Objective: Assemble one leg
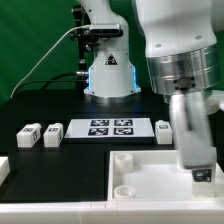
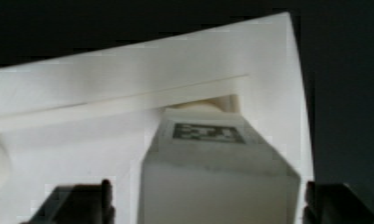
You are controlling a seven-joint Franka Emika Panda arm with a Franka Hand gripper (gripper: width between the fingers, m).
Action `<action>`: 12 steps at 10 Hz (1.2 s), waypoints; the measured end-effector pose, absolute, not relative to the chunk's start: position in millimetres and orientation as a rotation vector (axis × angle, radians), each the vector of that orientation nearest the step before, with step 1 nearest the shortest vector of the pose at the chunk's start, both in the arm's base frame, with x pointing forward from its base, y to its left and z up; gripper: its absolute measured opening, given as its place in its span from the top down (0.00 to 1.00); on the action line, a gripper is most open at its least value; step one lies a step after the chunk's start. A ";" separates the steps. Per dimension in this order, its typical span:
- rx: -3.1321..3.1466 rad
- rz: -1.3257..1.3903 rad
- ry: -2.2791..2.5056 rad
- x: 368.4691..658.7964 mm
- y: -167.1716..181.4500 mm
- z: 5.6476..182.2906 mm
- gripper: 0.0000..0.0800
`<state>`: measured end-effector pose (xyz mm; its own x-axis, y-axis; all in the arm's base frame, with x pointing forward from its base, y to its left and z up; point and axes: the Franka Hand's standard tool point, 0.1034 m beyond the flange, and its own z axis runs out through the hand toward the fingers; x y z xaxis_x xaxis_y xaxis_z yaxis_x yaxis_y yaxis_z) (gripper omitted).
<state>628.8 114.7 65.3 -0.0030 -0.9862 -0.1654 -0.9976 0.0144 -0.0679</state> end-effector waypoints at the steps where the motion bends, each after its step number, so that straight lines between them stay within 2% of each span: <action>1: -2.269 0.063 1.930 629.0 121.6 66.4 0.23; 4: -2.572 0.017 1.524 628.6 123.6 66.5 0.19; 9: -2.962 -0.065 0.673 634.6 112.1 68.5 0.19; 11: -2.943 -0.059 0.740 634.0 111.2 67.5 0.22; 12: -2.923 -0.055 0.809 633.9 111.8 67.5 0.44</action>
Offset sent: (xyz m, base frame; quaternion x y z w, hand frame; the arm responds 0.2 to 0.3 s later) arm 0.0000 0.0000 0.0000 0.0000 0.0000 -0.2667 0.9638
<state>633.9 111.8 67.5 0.8576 -0.5143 0.0063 -0.5104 -0.8524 -0.1134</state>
